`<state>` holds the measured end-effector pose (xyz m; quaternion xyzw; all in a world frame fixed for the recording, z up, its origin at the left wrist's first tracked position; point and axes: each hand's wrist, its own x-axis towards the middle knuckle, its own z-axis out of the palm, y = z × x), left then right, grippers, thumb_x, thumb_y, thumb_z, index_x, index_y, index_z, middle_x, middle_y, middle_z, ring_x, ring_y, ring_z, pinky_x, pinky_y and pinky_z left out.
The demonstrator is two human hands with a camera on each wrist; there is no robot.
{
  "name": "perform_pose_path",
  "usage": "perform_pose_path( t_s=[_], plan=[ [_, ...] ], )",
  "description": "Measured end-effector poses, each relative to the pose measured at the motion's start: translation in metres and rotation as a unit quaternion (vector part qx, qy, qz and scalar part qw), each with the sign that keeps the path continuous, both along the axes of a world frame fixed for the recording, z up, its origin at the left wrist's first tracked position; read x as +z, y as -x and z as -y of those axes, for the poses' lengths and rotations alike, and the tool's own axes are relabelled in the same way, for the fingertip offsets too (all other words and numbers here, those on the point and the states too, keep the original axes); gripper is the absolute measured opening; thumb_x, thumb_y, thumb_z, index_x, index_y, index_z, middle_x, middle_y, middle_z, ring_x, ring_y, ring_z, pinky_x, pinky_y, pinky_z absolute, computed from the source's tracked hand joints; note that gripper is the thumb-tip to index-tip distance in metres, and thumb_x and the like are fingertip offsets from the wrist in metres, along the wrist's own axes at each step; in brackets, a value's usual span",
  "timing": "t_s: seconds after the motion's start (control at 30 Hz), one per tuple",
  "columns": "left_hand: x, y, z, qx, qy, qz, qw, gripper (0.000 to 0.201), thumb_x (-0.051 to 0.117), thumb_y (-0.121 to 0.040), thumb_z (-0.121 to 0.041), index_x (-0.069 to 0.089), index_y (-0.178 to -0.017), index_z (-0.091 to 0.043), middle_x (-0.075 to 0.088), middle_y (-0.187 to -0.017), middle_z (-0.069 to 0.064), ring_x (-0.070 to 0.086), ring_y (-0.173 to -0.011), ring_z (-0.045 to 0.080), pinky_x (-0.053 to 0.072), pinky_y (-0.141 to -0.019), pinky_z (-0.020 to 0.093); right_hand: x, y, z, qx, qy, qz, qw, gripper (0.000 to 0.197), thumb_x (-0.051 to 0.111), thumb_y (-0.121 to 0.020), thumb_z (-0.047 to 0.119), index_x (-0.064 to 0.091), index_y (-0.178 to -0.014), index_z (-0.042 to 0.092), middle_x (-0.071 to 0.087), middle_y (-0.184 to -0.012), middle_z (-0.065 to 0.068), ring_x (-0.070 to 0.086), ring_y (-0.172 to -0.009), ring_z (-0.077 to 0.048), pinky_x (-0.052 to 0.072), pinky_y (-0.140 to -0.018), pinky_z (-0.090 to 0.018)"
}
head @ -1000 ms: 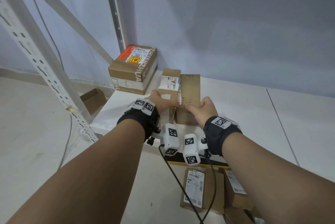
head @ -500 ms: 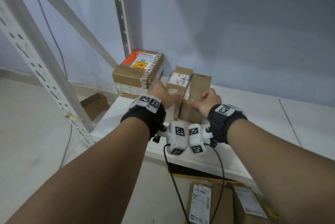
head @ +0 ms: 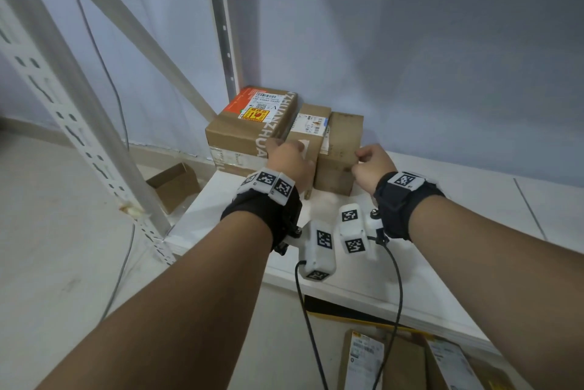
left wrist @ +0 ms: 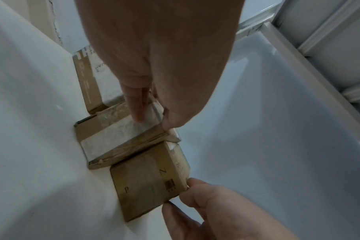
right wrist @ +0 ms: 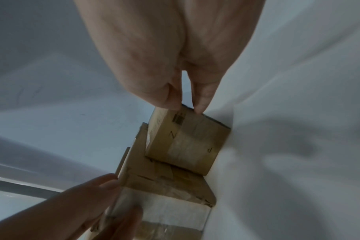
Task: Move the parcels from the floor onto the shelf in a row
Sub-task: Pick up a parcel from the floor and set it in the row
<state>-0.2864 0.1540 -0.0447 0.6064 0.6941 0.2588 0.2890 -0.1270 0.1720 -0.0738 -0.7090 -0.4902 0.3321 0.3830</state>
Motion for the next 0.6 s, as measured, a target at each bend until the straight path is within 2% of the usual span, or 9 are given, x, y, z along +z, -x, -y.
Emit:
perform_pose_path(
  t_s=[0.13, 0.23, 0.3, 0.33, 0.4, 0.43, 0.47, 0.53, 0.6],
  plan=[
    [0.002, 0.001, 0.003, -0.032, -0.024, -0.008, 0.999, 0.042, 0.053, -0.094, -0.013, 0.055, -0.136, -0.010, 0.022, -0.155, 0.007, 0.043, -0.132, 0.022, 0.034, -0.110, 0.030, 0.010, 0.006, -0.007, 0.059, 0.046, -0.011, 0.997, 0.050, 0.049, -0.079, 0.000, 0.053, -0.127, 0.014, 0.061, -0.117, -0.003, 0.057, -0.112, -0.024, 0.049, -0.097, -0.035],
    [0.003, 0.000, 0.008, -0.070, -0.039, -0.012, 0.997, 0.042, 0.049, -0.093, -0.008, 0.053, -0.135, -0.009, 0.030, -0.154, 0.006, 0.038, -0.136, 0.023, 0.031, -0.111, 0.031, 0.019, 0.010, -0.010, 0.098, 0.095, 0.031, 0.990, 0.052, 0.045, -0.087, 0.000, 0.046, -0.137, 0.013, 0.054, -0.125, -0.009, 0.051, -0.114, -0.028, 0.047, -0.102, -0.040],
    [0.002, 0.001, 0.008, -0.090, -0.039, 0.000, 0.995, 0.046, 0.048, -0.092, -0.005, 0.050, -0.137, -0.011, 0.028, -0.155, 0.007, 0.034, -0.140, 0.022, 0.030, -0.111, 0.032, 0.023, 0.014, -0.012, 0.105, 0.116, 0.054, 0.986, 0.055, 0.047, -0.084, 0.003, 0.044, -0.138, 0.015, 0.055, -0.125, -0.015, 0.054, -0.100, -0.031, 0.052, -0.093, -0.043],
    [0.002, 0.002, 0.007, -0.095, -0.038, 0.007, 0.995, 0.047, 0.047, -0.091, -0.004, 0.049, -0.138, -0.011, 0.027, -0.155, 0.007, 0.031, -0.141, 0.021, 0.029, -0.111, 0.032, 0.024, 0.016, -0.013, 0.108, 0.127, 0.047, 0.985, 0.056, 0.046, -0.083, 0.002, 0.044, -0.137, 0.016, 0.056, -0.122, -0.018, 0.055, -0.090, -0.030, 0.055, -0.083, -0.043],
    [0.000, 0.005, 0.005, -0.106, -0.030, 0.018, 0.994, 0.051, 0.047, -0.090, -0.004, 0.047, -0.140, -0.013, 0.026, -0.156, 0.007, 0.026, -0.144, 0.019, 0.026, -0.114, 0.032, 0.027, 0.018, -0.014, 0.098, 0.148, -0.002, 0.984, 0.051, 0.044, -0.085, -0.002, 0.046, -0.134, 0.015, 0.055, -0.113, -0.017, 0.055, -0.077, -0.027, 0.055, -0.060, -0.034],
    [-0.001, 0.006, 0.004, -0.111, -0.022, 0.022, 0.993, 0.054, 0.047, -0.090, -0.004, 0.045, -0.142, -0.016, 0.022, -0.159, 0.006, 0.022, -0.147, 0.019, 0.024, -0.117, 0.034, 0.028, 0.018, -0.015, 0.097, 0.150, -0.009, 0.984, 0.048, 0.044, -0.087, -0.003, 0.046, -0.132, 0.014, 0.053, -0.111, -0.016, 0.055, -0.078, -0.027, 0.052, -0.057, -0.032],
    [-0.003, 0.008, 0.003, -0.115, -0.014, 0.028, 0.993, 0.059, 0.048, -0.089, -0.004, 0.041, -0.146, -0.019, 0.017, -0.162, 0.004, 0.017, -0.149, 0.019, 0.022, -0.120, 0.038, 0.029, 0.018, -0.015, 0.096, 0.149, -0.014, 0.984, 0.046, 0.044, -0.088, -0.003, 0.046, -0.131, 0.012, 0.052, -0.112, -0.016, 0.055, -0.086, -0.030, 0.053, -0.061, -0.034],
    [-0.004, 0.010, 0.002, -0.120, 0.002, 0.047, 0.992, 0.066, 0.050, -0.088, -0.005, 0.036, -0.150, -0.023, 0.008, -0.165, 0.000, 0.016, -0.150, 0.022, 0.024, -0.120, 0.044, 0.027, 0.014, -0.019, 0.100, 0.118, -0.033, 0.987, 0.051, 0.045, -0.087, -0.005, 0.043, -0.136, 0.009, 0.054, -0.125, -0.019, 0.054, -0.103, -0.032, 0.052, -0.089, -0.041],
    [-0.006, 0.013, 0.002, -0.118, 0.011, 0.064, 0.991, 0.066, 0.051, -0.088, -0.006, 0.036, -0.150, -0.026, 0.007, -0.165, -0.003, 0.021, -0.149, 0.024, 0.029, -0.118, 0.046, 0.028, 0.010, -0.014, 0.088, 0.086, -0.092, 0.988, 0.060, 0.043, -0.087, -0.010, 0.035, -0.144, 0.009, 0.052, -0.132, -0.015, 0.051, -0.117, -0.030, 0.042, -0.107, -0.043]
  ],
)
